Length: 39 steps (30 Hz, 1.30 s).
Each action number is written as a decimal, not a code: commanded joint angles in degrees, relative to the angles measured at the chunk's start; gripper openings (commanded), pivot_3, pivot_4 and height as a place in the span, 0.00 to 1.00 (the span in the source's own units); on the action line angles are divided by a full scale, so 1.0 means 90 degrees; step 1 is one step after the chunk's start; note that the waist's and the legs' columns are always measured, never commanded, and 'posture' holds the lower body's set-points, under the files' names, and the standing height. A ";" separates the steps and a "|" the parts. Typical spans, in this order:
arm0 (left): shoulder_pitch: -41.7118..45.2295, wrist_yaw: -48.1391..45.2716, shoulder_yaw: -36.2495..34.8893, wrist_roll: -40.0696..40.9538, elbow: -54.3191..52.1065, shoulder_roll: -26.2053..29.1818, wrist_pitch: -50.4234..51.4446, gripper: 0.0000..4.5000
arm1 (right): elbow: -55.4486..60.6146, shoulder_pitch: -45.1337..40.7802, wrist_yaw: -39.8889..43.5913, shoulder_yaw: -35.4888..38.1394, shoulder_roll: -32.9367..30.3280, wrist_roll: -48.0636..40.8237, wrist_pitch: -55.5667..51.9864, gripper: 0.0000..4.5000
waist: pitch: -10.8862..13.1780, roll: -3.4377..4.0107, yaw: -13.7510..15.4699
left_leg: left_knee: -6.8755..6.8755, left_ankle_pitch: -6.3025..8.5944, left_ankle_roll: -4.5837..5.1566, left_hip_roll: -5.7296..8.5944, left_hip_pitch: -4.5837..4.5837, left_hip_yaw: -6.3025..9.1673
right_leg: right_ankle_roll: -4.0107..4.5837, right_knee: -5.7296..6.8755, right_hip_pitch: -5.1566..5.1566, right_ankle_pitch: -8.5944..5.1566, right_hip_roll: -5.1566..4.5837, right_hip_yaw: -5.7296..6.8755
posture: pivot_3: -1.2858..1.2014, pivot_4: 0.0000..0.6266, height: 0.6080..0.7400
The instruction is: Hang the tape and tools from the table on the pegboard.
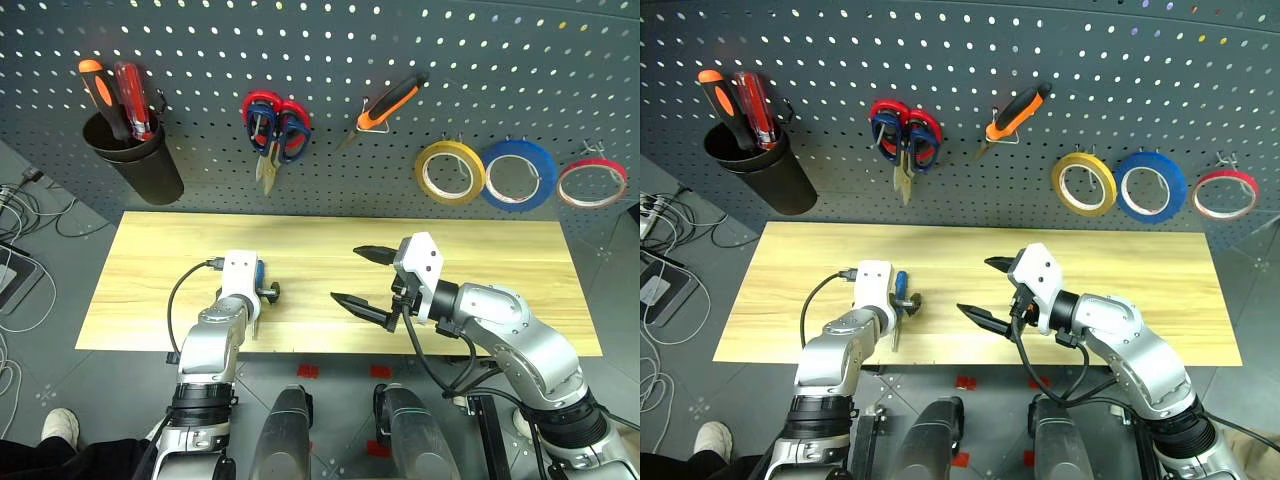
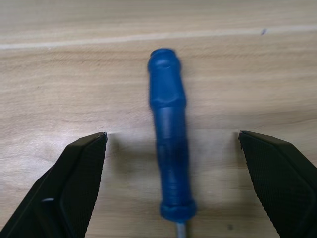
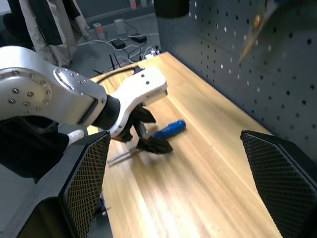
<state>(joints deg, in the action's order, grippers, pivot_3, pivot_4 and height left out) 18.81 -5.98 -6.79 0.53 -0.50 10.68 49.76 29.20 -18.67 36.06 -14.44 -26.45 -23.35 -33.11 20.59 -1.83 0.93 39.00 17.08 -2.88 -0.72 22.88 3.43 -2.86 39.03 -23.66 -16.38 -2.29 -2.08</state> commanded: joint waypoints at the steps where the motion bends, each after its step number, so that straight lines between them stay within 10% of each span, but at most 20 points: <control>1: -0.0028 -0.0079 0.0026 0.0084 0.0032 0.0059 0.0029 0.91 | 0.0306 0.0023 -0.0044 0.0086 -0.0003 0.0010 -0.0018 1.00 | 0.0029 0.0007 0.0000 | 0.0000 0.0000 0.0000 0.0000 0.0000 0.0000 | 0.0000 -0.0001 0.0000 0.0000 0.0000 0.0001 | 0.54 0.71 1.00; 13: 0.0076 -0.0026 -0.0001 0.0167 0.0066 0.0086 0.0008 0.12 | 0.0297 -0.0001 -0.0154 0.0099 0.0054 0.0016 -0.0081 1.00 | 0.0147 0.0009 -0.0050 | -0.0004 -0.0001 -0.0001 -0.0002 0.0001 -0.0003 | 0.0000 -0.0001 -0.0005 0.0000 0.0000 -0.0003 | 0.54 0.71 1.00; 39: -0.0568 -0.0123 0.1087 -0.0853 -0.2873 0.1208 -0.1169 0.12 | 0.0780 0.0208 -0.0090 0.0886 0.0643 -0.1074 0.0165 1.00 | -0.0083 -0.0007 0.0050 | -0.0012 -0.0037 -0.0067 0.0002 0.0068 0.0017 | -0.0002 -0.0008 -0.0069 0.0001 -0.0038 0.0023 | 0.57 0.36 1.00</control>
<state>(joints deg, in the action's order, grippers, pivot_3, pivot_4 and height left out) 13.75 -8.00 2.48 -5.05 -21.51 20.66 41.52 33.58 -17.04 34.96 -7.72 -21.23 -31.00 -33.18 19.84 -1.89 1.38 38.89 16.74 -3.52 -0.69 23.55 3.63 -2.88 38.95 -24.30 -16.38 -2.63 -1.82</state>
